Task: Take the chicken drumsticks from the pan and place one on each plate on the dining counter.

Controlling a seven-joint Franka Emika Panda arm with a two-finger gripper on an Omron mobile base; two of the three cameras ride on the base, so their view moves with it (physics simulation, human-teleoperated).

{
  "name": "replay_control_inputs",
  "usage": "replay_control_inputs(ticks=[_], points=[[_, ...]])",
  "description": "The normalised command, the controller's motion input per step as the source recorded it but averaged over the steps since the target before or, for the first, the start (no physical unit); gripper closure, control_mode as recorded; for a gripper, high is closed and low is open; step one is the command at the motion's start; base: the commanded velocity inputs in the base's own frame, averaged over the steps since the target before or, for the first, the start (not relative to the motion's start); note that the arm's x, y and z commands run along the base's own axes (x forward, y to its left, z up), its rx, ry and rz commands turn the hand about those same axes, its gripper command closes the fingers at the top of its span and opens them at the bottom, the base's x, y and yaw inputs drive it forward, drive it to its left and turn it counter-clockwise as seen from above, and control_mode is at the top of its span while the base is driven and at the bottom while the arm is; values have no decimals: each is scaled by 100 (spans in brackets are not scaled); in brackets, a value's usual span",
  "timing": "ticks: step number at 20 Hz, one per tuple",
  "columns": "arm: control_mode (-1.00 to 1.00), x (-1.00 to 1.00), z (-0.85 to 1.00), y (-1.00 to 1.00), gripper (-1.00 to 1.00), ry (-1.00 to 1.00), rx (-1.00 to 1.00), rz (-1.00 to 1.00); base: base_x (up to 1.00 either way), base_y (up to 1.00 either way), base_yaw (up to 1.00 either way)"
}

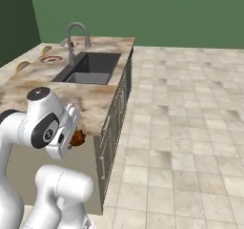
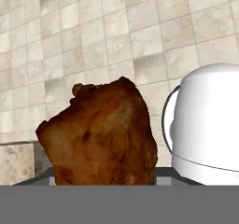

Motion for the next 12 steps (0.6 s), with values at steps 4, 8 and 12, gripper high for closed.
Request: replay_control_inputs(ticks=[4, 8, 12], points=[[100, 0, 0, 0, 100, 0, 0, 0, 0, 100, -10], [100, 0, 0, 0, 100, 0, 0, 0, 0, 100, -29], [100, 0, 0, 0, 100, 0, 0, 0, 0, 100, -42]])
